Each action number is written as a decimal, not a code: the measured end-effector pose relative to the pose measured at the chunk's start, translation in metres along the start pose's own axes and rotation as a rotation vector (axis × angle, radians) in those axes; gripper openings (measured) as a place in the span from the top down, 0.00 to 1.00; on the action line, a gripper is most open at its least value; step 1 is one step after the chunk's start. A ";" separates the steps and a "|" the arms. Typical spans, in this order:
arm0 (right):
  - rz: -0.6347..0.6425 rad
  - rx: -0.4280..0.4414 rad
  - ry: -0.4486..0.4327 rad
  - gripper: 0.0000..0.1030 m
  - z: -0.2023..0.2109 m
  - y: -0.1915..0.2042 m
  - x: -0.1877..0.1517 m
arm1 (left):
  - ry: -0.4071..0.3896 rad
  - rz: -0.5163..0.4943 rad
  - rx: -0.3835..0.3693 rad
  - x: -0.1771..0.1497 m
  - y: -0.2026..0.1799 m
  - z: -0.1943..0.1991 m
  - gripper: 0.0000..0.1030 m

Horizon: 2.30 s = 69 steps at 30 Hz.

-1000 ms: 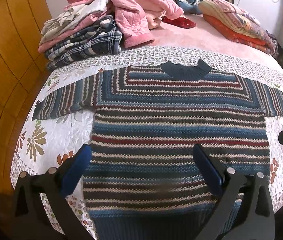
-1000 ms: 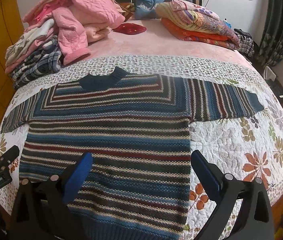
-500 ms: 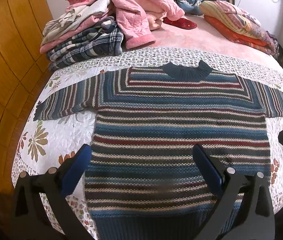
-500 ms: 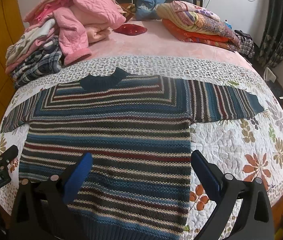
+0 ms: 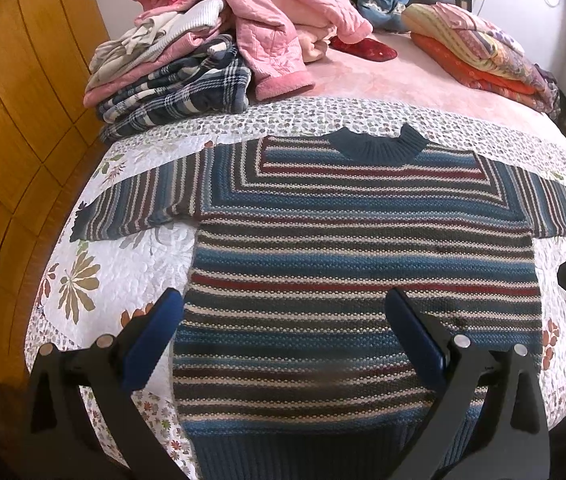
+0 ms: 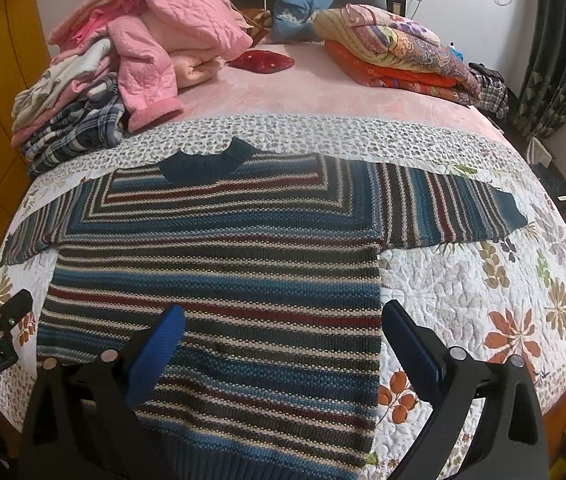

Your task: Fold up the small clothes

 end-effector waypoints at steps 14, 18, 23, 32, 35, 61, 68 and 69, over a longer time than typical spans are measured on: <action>0.007 0.002 -0.005 0.04 0.001 0.004 0.001 | -0.002 0.003 0.002 0.000 0.001 0.001 0.03; 0.008 0.003 -0.008 0.04 0.001 0.005 0.001 | -0.003 0.004 0.003 0.000 0.002 0.001 0.03; 0.010 0.006 -0.011 0.04 0.002 0.005 0.001 | -0.003 0.005 0.003 0.000 0.003 0.002 0.03; 0.003 0.020 -0.052 0.04 0.009 0.000 0.005 | -0.009 -0.002 0.009 0.002 0.002 0.003 0.03; -0.001 0.022 -0.062 0.04 0.011 -0.003 0.007 | -0.014 -0.003 0.013 0.004 -0.004 0.004 0.03; -0.460 -0.179 0.231 0.08 -0.190 -0.401 0.040 | 0.042 0.078 -0.029 0.070 -0.139 -0.168 0.03; -0.558 -0.184 0.280 0.10 -0.226 -0.449 0.023 | 0.068 0.060 -0.055 0.061 -0.156 -0.196 0.03; -0.578 -0.178 0.274 0.10 -0.229 -0.453 0.023 | 0.071 0.057 -0.055 0.061 -0.155 -0.199 0.03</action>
Point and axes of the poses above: each gripper's, at about its wrist camera, not at the fingertips, and z roughly against the way its jaws point, y to its left, x to its top, the point moved 3 cm from there along -z, roughly the way its jaws point, and after that the axes turned 14 degrees about -y, right-handed, at the moved point
